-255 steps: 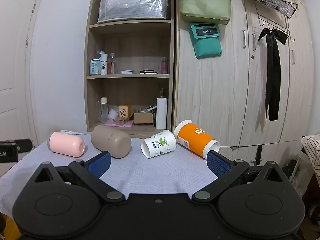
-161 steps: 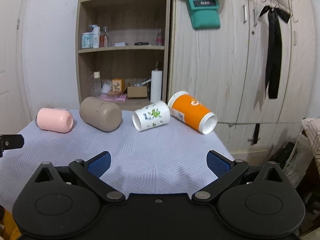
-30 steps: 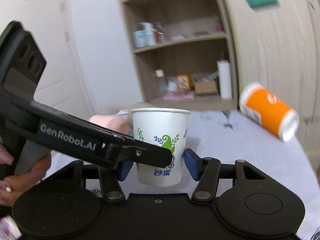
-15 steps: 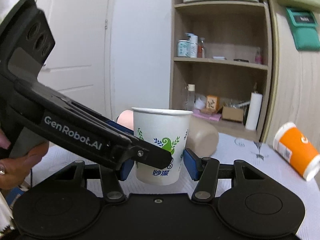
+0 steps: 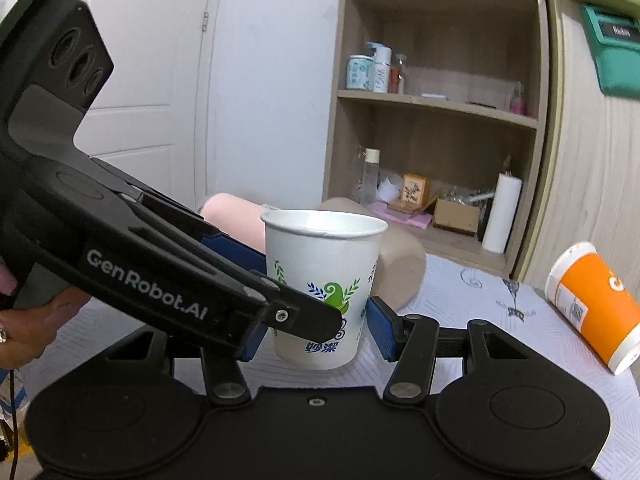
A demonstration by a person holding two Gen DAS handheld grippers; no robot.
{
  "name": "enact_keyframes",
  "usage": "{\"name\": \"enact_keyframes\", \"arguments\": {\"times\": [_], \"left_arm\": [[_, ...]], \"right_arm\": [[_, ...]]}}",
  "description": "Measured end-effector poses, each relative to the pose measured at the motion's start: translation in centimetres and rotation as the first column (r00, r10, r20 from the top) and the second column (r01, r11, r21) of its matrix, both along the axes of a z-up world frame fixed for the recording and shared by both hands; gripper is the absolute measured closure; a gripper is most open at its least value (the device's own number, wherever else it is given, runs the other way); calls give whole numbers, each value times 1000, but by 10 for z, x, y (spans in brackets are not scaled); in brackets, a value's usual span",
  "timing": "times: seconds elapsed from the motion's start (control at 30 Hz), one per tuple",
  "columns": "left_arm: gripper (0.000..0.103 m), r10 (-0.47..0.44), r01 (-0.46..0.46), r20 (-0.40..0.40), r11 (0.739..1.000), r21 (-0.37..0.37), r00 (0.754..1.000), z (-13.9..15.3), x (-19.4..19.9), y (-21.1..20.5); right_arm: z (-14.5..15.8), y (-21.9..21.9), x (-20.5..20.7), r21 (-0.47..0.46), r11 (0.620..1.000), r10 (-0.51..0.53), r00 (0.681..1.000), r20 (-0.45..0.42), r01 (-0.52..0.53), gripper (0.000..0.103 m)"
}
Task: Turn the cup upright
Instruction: 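Lower the upright white cup onto the cloth and open the right gripper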
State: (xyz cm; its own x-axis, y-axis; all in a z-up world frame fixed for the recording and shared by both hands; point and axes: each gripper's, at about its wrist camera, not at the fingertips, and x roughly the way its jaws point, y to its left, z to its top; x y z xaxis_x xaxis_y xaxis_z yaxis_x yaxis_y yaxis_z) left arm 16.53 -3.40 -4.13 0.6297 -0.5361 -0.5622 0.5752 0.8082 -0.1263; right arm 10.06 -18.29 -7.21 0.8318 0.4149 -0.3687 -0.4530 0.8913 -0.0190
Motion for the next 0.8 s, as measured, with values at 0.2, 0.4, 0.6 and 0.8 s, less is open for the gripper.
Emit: {"name": "enact_keyframes", "arguments": {"times": [0.2, 0.4, 0.6, 0.8], "left_arm": [[46, -5, 5, -31, 1000, -16, 1000, -11, 5, 2], [47, -40, 40, -14, 999, 14, 999, -15, -6, 6], [40, -37, 37, -53, 999, -1, 998, -19, -5, 8], [35, -19, 19, -59, 1000, -3, 998, -19, -11, 12]], "right_arm": [[-5, -10, 8, 49, 998, 42, 994, -103, -37, 44], [-8, 2, -1, -37, 997, 61, 994, -87, -64, 45], [-7, 6, -5, -92, 995, 41, 996, -73, -48, 45], [-5, 8, -11, -105, 994, 36, 997, -64, -43, 38]]}}
